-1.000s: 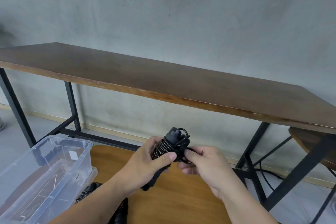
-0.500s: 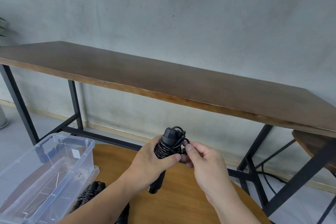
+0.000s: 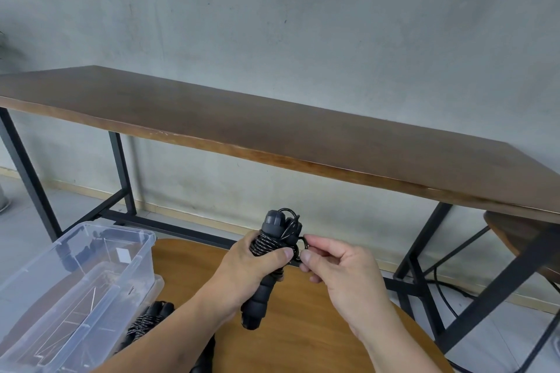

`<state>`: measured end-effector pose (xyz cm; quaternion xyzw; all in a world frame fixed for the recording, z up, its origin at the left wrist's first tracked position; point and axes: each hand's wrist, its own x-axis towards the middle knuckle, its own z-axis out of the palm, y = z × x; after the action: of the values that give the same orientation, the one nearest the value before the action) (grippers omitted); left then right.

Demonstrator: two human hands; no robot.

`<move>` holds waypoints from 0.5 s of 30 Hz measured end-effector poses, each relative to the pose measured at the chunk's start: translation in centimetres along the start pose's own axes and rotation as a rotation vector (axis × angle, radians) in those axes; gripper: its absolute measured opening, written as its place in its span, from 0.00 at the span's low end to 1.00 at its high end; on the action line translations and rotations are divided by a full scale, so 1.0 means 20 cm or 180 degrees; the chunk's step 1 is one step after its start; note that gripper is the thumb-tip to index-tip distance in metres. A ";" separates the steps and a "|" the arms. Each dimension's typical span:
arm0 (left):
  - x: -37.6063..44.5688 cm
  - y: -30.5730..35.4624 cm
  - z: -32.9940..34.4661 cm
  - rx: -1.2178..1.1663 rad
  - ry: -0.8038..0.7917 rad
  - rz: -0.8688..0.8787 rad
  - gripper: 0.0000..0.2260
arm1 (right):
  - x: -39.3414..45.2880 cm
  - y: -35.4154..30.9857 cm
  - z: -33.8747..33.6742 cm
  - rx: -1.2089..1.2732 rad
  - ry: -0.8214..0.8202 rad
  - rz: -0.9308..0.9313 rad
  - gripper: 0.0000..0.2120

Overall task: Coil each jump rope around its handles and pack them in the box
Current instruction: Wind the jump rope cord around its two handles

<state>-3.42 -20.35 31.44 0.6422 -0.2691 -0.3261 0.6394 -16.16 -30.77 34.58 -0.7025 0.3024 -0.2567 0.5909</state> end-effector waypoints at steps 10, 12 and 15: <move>0.00 -0.01 -0.06 -0.0930 -0.0242 -0.0658 0.39 | 0.02 0.01 -0.03 -0.0067 -0.0432 -0.0217 0.20; 0.00 -0.01 -0.07 -0.1055 -0.0363 -0.0736 0.38 | 0.02 0.00 -0.04 -0.0087 -0.0453 -0.0241 0.21; 0.00 0.00 -0.09 -0.1318 -0.0618 -0.0805 0.32 | 0.03 0.01 -0.05 -0.0095 -0.0288 -0.0349 0.17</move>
<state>-2.03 -19.30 31.39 0.4918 -0.1744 -0.5117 0.6825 -16.51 -31.84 34.65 -0.7376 0.2403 -0.2522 0.5784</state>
